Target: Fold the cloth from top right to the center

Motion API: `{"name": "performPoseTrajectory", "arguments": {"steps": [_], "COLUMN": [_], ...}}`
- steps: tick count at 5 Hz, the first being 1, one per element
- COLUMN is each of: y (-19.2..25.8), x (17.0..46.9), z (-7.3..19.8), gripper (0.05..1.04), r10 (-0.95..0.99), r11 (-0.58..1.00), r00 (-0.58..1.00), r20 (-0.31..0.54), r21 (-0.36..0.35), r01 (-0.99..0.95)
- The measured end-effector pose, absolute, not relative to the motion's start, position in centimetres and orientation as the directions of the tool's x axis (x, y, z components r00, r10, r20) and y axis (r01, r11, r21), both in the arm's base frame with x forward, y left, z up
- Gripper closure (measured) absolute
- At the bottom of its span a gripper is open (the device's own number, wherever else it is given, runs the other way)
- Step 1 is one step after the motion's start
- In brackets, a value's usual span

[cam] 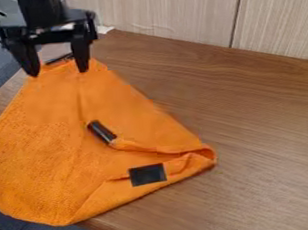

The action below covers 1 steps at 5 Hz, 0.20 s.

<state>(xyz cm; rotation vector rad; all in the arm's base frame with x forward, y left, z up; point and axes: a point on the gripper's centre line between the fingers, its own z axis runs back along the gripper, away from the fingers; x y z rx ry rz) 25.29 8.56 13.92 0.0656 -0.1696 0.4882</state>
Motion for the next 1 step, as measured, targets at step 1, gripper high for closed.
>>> {"name": "performPoseTrajectory", "arguments": {"steps": [1], "y": [8.74], "x": [25.24], "z": [14.07], "gripper": [0.082], "r10": [0.455], "r11": [0.882], "r00": [0.871], "r20": [0.187], "r21": [0.042], "r01": [-0.470]}}
